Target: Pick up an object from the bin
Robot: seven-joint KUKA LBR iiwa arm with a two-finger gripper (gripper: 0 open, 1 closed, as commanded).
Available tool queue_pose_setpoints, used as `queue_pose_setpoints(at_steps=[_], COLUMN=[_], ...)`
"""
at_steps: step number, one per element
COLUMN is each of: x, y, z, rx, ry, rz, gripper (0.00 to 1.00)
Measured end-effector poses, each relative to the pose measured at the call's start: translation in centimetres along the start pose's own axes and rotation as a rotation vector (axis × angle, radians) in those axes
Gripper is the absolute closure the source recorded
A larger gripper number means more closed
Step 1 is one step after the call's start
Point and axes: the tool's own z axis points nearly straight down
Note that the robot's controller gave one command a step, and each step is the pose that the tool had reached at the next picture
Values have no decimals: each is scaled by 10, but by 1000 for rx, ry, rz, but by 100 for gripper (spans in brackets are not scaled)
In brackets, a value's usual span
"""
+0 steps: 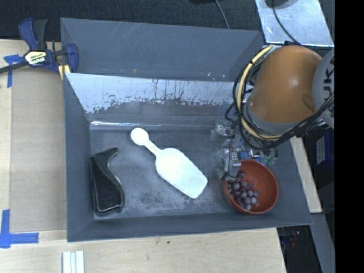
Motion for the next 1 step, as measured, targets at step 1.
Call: queue_pose_setpoints(at_steps=[1], x=[0], y=[0], z=[0], rx=[0], ry=[0], rz=[0], gripper=[0])
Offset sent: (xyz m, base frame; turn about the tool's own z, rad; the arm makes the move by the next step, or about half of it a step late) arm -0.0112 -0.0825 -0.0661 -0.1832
